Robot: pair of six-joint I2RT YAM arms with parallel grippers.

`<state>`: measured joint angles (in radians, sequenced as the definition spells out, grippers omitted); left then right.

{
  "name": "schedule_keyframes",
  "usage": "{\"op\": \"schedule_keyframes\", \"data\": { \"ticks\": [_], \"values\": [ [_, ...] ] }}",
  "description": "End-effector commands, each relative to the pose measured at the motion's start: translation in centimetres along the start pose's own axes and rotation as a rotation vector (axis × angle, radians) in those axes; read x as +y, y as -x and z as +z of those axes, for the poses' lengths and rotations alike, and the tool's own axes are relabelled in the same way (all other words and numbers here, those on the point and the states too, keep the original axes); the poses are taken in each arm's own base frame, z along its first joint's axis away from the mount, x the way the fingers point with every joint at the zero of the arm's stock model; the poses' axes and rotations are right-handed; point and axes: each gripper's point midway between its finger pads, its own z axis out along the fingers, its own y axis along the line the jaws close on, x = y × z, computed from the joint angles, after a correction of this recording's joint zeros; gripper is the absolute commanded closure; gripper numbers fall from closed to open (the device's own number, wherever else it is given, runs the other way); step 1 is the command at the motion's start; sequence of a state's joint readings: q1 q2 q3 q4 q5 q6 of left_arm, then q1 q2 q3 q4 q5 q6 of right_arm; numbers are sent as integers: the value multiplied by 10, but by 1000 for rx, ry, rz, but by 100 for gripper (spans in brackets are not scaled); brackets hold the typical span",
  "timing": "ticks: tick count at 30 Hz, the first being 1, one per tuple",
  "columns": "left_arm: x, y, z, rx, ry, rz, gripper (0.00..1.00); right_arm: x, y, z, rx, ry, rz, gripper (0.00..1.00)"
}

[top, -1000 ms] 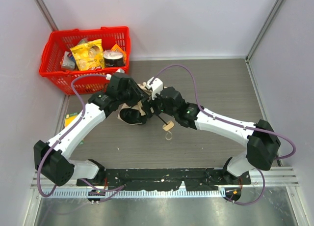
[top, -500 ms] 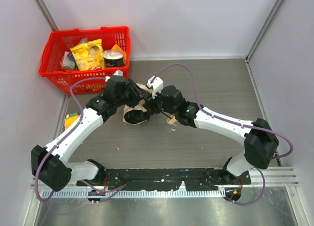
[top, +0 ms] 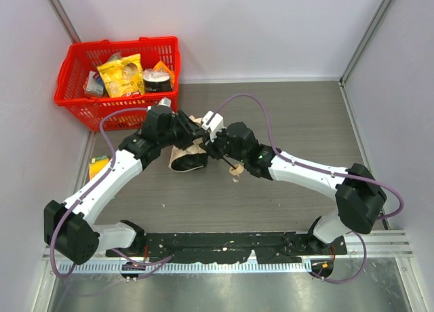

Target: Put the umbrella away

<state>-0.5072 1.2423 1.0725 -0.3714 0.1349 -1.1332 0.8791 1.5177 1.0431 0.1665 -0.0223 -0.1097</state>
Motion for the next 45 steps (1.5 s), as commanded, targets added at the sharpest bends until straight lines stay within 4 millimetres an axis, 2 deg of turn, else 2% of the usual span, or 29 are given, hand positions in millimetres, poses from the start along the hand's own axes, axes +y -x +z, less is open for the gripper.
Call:
{"op": "schedule_keyframes", "data": {
  "ticks": [1, 4, 5, 6, 8, 9, 12, 14, 18, 21, 23, 24, 26, 28, 29, 30, 31, 32, 33, 34, 35, 36, 37, 38, 39, 41, 43, 44, 45],
  "values": [
    [-87, -11, -43, 96, -365, 13, 100, -21, -8, -2, 0, -78, -9, 99],
    [-97, -13, -46, 110, -460, 49, 100, -24, -3, -13, -33, -114, 46, 99],
    [-100, -13, -46, 115, -485, 64, 95, -25, 0, -15, -55, -122, 54, 99],
    [-104, -12, -49, 110, -516, 86, 85, -28, 1, -23, -71, -142, 68, 99],
    [-106, -8, -52, 84, -536, 129, 57, -35, 4, -33, -90, -181, 83, 99],
    [-107, -4, -55, 61, -541, 156, 47, -40, 2, -37, -80, -197, 82, 99],
    [-104, 12, -65, -38, -503, 261, 22, -60, 3, -53, -78, -264, 74, 99],
    [-100, 23, -74, -102, -447, 323, 8, -89, 7, -68, -77, -349, 72, 99],
    [-89, 42, -98, -235, -357, 406, 4, -147, 23, -100, -54, -554, -6, 99],
    [-76, 45, -103, -277, -321, 427, 3, -189, 44, -124, 23, -740, -202, 99],
    [-67, 42, -104, -278, -303, 427, 4, -209, 51, -135, 108, -840, -351, 99],
    [-61, 40, -103, -274, -294, 426, 4, -217, 62, -140, 124, -882, -451, 99],
    [-50, 36, -104, -275, -274, 419, 4, -228, 68, -144, 178, -941, -586, 99],
    [-38, 32, -108, -283, -258, 411, 4, -223, 60, -134, 229, -919, -723, 99],
    [-30, 31, -107, -289, -240, 404, 4, -223, 67, -135, 182, -960, -750, 99],
    [-23, 29, -108, -296, -229, 399, 4, -216, 50, -126, 218, -940, -825, 99],
    [-14, 28, -108, -304, -213, 396, 4, -210, 53, -122, 166, -958, -831, 99],
    [-5, 27, -109, -314, -196, 390, 3, -205, 22, -109, 225, -921, -871, 99],
    [3, 24, -111, -323, -187, 383, 4, -192, 24, -102, 167, -924, -870, 99],
    [12, 23, -110, -328, -170, 376, 4, -182, -11, -91, 228, -881, -905, 99],
    [19, 19, -110, -328, -165, 371, 4, -162, -10, -81, 160, -871, -904, 99],
    [27, 21, -110, -347, -143, 358, 4, -152, -38, -72, 218, -846, -933, 99],
    [36, 18, -110, -349, -127, 347, 4, -132, -37, -64, 161, -839, -931, 99],
    [44, 17, -109, -356, -113, 337, 4, -123, -60, -56, 211, -822, -956, 99],
    [52, 15, -108, -357, -96, 324, 5, -101, -62, -49, 181, -791, -967, 99],
    [63, 11, -108, -361, -80, 307, 5, -77, -83, -40, 203, -731, -976, 99],
    [72, 7, -108, -356, -69, 298, 6, -56, -101, -34, 202, -651, -914, 99],
    [78, 5, -107, -354, -56, 289, 6, -48, -98, -33, 183, -624, -889, 99],
    [83, 4, -106, -356, -45, 278, 6, -35, -106, -31, 199, -566, -871, 99]
  ]
}}
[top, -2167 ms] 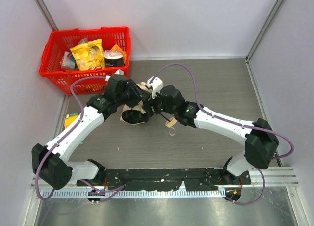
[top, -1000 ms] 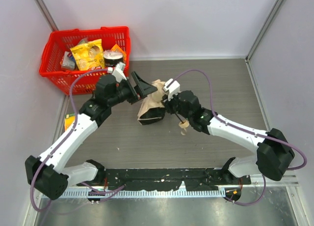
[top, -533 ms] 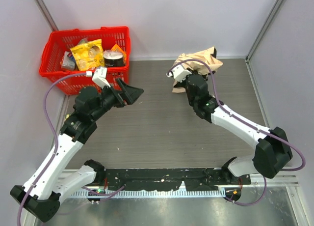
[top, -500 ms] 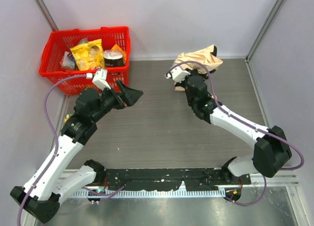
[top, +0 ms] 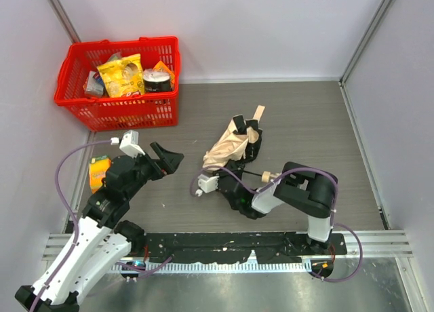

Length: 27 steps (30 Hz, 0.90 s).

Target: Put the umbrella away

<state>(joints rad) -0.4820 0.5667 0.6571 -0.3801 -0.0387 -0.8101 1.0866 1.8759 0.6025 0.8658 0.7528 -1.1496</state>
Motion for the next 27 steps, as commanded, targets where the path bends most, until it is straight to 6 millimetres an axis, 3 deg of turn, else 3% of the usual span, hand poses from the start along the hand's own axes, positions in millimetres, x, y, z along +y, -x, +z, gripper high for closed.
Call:
{"op": "schedule_keyframes", "data": {
  "ticks": [1, 4, 5, 6, 7, 8, 11, 18, 21, 26, 27],
  "values": [
    [17, 0, -3, -41, 61, -41, 6, -42, 34, -19, -83, -105, 309, 99],
    [27, -6, -2, -41, 91, -77, 6, -14, 53, -24, -139, 80, 389, 99],
    [31, -8, -1, -42, 107, -99, 6, 5, 49, -27, -116, 175, 347, 99],
    [34, -11, 0, -36, 121, -120, 7, 12, 61, -27, -142, 236, 387, 99],
    [36, -14, 2, -28, 138, -148, 7, 22, 59, -29, -128, 288, 380, 99],
    [39, -19, 4, -11, 152, -169, 8, 30, 70, -31, -166, 357, 406, 99],
    [42, -41, 13, 87, 182, -251, 8, 61, 73, -37, -140, 551, 446, 99],
    [41, -92, 34, 324, 180, -465, 6, 86, 75, -47, -101, 781, 613, 99],
    [45, -105, 40, 368, 164, -600, 7, 96, 81, -56, -111, 918, 727, 99],
    [41, -120, 54, 408, 69, -747, 10, 113, 73, -67, -40, 1176, 917, 99],
    [37, -121, 56, 415, 30, -753, 8, 111, 70, -61, -30, 1191, 959, 99]
  ]
}}
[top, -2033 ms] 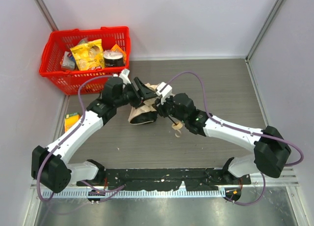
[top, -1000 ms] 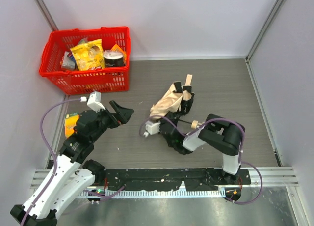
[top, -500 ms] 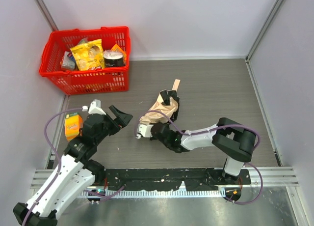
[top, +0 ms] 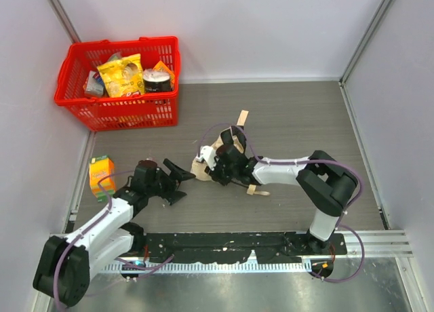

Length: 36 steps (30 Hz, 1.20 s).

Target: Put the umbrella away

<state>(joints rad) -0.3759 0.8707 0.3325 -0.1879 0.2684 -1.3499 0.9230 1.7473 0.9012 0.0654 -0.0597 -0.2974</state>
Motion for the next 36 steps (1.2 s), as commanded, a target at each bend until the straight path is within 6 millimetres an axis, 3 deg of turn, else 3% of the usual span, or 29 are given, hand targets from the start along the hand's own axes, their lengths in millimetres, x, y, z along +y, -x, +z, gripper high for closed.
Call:
{"op": "schedule_keyframes", "data": {
  "ticks": [1, 4, 8, 14, 17, 21, 26, 30, 33, 36],
  "values": [
    [-47, -12, 3, 106, -266, -59, 6, 59, -48, 1, 161, 388, 315, 99],
    [-54, -6, 10, 73, -343, -65, 0, 54, -50, 2, 157, 437, 405, 99],
    [-64, 5, 21, 8, -361, -22, 0, 53, -47, 2, 120, 510, 495, 99],
    [-75, 5, 52, -42, -335, 8, 0, 46, -49, 6, 105, 552, 556, 99],
    [-70, 10, 67, -124, -267, 40, 0, 41, -48, 6, 93, 552, 574, 99],
    [-66, 25, 69, -295, -194, 120, 1, 38, -49, 6, 90, 557, 584, 99],
    [-55, 41, 75, -399, -142, 198, 16, 35, -48, 5, 81, 574, 598, 99],
    [-54, 39, 82, -398, -186, 222, 22, 32, -47, 5, 74, 572, 605, 99],
    [-57, 32, 88, -368, -226, 268, 16, 31, -48, 6, 74, 579, 611, 99],
    [-48, 31, 96, -356, -193, 263, 8, 30, -44, 7, 67, 587, 608, 99]
  ]
}}
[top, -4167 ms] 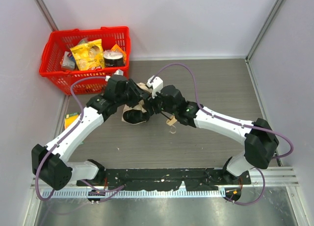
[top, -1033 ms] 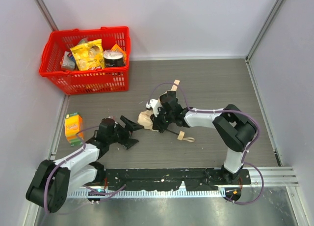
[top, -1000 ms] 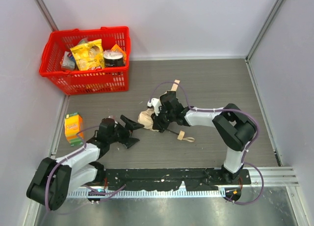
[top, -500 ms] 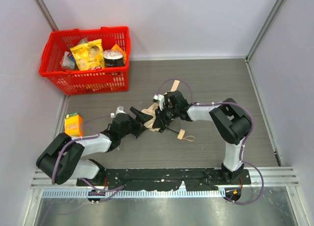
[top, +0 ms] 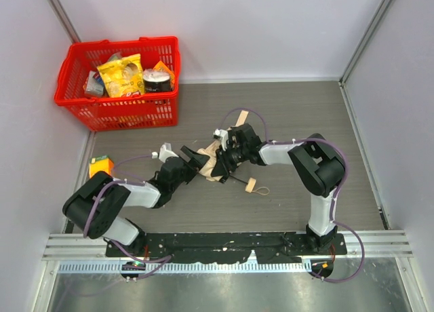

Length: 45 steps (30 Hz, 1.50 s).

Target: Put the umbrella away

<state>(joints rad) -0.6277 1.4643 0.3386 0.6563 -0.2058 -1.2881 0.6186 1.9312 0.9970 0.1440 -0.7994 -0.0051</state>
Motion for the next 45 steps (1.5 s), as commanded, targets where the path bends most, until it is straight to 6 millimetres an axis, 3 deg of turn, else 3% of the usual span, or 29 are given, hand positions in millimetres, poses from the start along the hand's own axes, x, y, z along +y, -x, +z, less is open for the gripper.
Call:
{"op": "schedule_keyframes", "data": {
  "ticks": [1, 5, 10, 15, 18, 22, 25, 30, 35, 40, 43, 44, 45],
  "values": [
    [1, 2, 8, -31, -21, 49, 8, 4, -65, 5, 183, 22, 177, 99],
    [15, -4, 17, -27, 18, 46, 12, 4, -65, 4, 186, 26, 179, 99],
    [33, -4, 26, -54, 59, 79, 31, 5, -63, 5, 192, 41, 181, 99],
    [34, -5, 31, -44, 52, 93, 61, 3, -68, 5, 208, 33, 184, 99],
    [37, -6, 31, -39, 64, 104, 84, 0, -70, 5, 211, 14, 185, 99],
    [34, -1, 26, -47, 77, 113, 100, -4, -63, 2, 197, -34, 172, 99],
    [38, -3, 21, -20, 133, 112, 100, -11, -54, -4, 175, -124, 143, 89],
    [50, -10, 13, 22, 228, 28, 100, -20, -42, -18, 123, -355, 122, 48],
    [60, -22, 9, 76, 294, -36, 100, -4, -8, -43, -23, -428, 66, 27],
    [59, -22, 4, 96, 341, -45, 100, 21, 18, -69, -128, -530, -91, 25],
    [63, -25, -2, 129, 423, -35, 100, 53, 29, -67, -163, -559, -242, 25],
    [66, -27, -5, 141, 444, -38, 100, 51, 39, -75, -212, -621, -264, 25],
    [66, -28, -6, 153, 459, -47, 100, 59, 36, -70, -213, -621, -323, 25]
  ]
}}
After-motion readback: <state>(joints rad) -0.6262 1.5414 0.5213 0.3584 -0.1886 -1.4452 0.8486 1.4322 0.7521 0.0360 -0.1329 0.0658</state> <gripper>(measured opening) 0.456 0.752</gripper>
